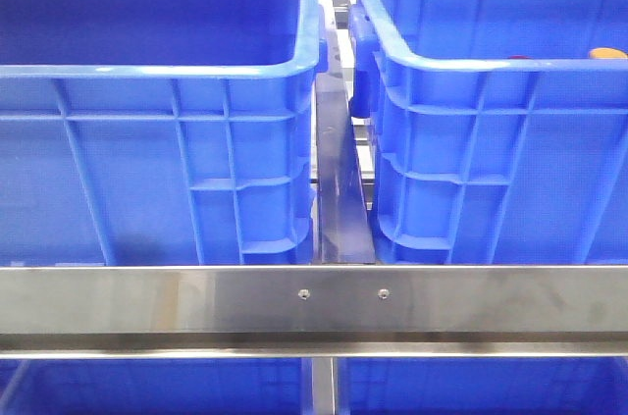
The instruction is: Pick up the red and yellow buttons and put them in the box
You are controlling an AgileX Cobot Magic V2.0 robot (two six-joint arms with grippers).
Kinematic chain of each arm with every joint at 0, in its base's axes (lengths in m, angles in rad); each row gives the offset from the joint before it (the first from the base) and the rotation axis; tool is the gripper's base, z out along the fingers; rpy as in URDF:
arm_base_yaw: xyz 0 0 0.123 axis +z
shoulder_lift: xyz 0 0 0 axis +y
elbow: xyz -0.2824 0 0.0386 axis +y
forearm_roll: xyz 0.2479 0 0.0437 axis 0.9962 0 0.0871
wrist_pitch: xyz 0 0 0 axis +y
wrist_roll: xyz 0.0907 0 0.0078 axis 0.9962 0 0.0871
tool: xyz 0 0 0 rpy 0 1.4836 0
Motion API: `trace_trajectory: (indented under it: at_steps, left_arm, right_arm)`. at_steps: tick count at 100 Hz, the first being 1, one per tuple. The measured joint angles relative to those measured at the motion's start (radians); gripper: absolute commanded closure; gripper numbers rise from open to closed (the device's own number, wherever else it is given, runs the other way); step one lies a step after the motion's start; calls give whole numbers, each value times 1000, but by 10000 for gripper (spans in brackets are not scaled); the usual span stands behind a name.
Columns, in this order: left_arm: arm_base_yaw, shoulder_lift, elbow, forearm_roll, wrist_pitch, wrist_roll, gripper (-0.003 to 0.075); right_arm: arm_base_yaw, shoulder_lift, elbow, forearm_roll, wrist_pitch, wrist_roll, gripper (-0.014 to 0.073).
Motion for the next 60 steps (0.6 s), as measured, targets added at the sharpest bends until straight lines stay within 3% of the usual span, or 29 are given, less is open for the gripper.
trace_trajectory:
  at_steps: [60]
  left_arm:
    - [0, 0, 0, 0, 0, 0, 739]
  right_arm:
    - [0, 0, 0, 0, 24, 0, 662]
